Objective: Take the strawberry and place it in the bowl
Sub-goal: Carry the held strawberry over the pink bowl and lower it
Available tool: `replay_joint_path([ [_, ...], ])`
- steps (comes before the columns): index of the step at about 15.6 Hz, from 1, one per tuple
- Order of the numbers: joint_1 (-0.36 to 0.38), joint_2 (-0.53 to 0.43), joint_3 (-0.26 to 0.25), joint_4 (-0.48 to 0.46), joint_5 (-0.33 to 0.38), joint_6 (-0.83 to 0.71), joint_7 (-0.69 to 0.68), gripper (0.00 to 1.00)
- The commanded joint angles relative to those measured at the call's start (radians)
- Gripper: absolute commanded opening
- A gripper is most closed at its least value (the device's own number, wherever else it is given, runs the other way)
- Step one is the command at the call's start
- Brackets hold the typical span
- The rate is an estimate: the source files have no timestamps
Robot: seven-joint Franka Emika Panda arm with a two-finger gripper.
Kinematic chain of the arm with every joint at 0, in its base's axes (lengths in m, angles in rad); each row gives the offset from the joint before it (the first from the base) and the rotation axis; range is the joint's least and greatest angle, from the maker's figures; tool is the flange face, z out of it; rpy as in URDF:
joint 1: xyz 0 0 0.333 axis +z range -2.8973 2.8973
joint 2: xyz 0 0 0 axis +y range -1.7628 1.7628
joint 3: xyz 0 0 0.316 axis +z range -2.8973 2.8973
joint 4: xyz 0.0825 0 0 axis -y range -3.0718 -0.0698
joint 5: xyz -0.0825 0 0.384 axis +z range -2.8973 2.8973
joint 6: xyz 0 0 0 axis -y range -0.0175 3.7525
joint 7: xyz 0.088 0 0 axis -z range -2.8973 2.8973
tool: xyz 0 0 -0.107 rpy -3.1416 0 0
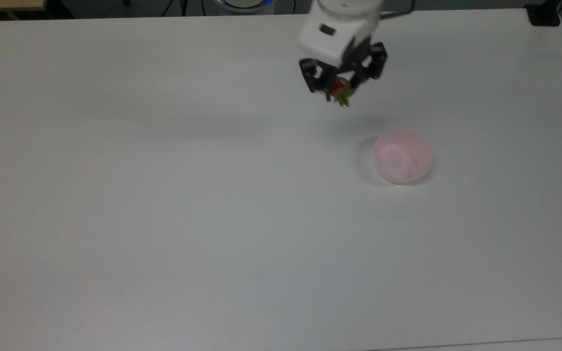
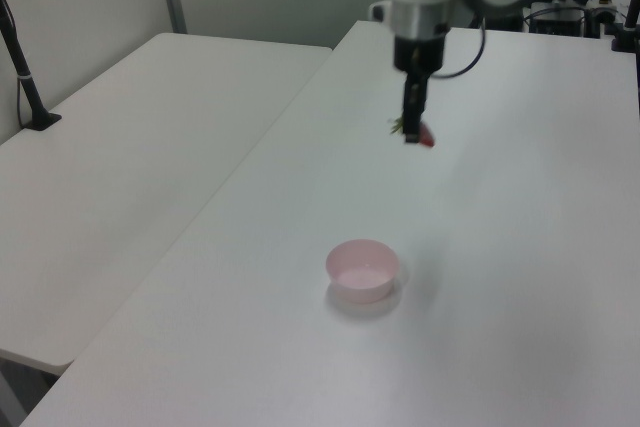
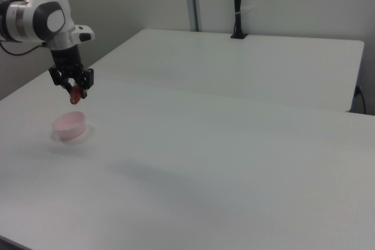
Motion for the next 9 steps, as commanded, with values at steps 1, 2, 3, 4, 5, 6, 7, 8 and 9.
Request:
replay_joint_path([
  [1, 0.142, 0.18, -0.065, 0.142, 0.017, 0.106, 0.11, 0.3],
  [2, 0.167, 0.209, -0.066, 0.141, 0.015, 0.166, 0.14, 0.3],
  [3, 0.185, 0.238, -0.068, 0.142, 0.015, 0.207, 0.177, 0.3],
  [4, 0.203, 0.264, -0.07, 0.144, 0.012, 0.236, 0.205, 0.3],
  [5, 0.217, 0.284, -0.071, 0.145, 0.01, 0.263, 0.214, 0.31],
  [6, 0.228, 0.297, -0.071, 0.144, 0.01, 0.286, 0.216, 0.38],
  [7, 0.234, 0.307, -0.071, 0.144, 0.01, 0.296, 0.22, 0.6],
  [8, 0.242, 0.311, -0.071, 0.144, 0.009, 0.297, 0.236, 0.87],
  [9, 0.243, 0.311, -0.071, 0.144, 0.003, 0.297, 0.245, 1.0],
])
